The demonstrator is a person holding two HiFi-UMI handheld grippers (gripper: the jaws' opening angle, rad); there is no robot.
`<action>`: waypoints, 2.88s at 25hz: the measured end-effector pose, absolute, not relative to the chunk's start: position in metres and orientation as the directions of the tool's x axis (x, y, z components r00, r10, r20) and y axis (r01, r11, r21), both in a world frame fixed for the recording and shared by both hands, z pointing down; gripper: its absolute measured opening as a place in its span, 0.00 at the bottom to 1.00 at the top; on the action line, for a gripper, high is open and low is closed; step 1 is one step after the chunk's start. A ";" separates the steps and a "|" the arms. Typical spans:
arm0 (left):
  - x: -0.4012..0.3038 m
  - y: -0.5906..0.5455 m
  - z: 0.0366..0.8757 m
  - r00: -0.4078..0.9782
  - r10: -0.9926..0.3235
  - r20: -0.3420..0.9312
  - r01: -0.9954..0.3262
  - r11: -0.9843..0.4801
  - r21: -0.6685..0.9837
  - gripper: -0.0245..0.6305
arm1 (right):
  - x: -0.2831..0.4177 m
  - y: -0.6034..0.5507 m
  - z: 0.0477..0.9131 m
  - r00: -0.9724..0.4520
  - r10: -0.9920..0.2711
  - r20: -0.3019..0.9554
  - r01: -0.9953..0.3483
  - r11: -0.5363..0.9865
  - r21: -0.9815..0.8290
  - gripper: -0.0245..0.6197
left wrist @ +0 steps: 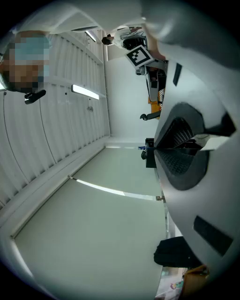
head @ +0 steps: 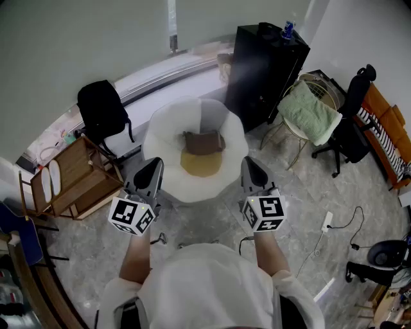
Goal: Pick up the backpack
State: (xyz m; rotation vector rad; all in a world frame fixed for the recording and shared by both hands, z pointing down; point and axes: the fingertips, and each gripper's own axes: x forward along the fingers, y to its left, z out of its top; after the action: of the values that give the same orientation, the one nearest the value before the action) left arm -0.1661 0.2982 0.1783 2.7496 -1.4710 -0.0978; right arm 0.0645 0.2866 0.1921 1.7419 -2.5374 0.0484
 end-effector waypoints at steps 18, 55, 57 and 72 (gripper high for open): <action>-0.148 0.305 0.184 0.541 -0.841 -0.006 -0.841 -0.541 -0.009 0.10 | 0.075 0.298 0.194 -0.399 -0.915 0.057 -0.917 0.399 -0.025 0.08; -0.108 0.229 0.208 0.535 -0.845 0.007 -0.844 -0.534 0.047 0.10 | 0.105 0.223 0.213 -0.414 -0.907 0.082 -0.910 0.411 -0.055 0.08; -0.115 0.219 0.209 0.548 -0.837 0.013 -0.836 -0.547 0.043 0.10 | 0.097 0.216 0.212 -0.401 -0.912 0.083 -0.916 0.398 -0.053 0.08; -0.137 0.170 0.229 0.579 -0.814 0.051 -0.814 -0.574 0.090 0.10 | 0.085 0.173 0.226 -0.344 -0.932 0.112 -0.938 0.338 -0.069 0.09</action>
State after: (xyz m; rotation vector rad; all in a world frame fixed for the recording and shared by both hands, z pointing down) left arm -0.1373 0.1704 0.2294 2.6981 -1.3956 0.0062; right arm 0.0848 0.1727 0.2260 1.7673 -2.5266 0.1876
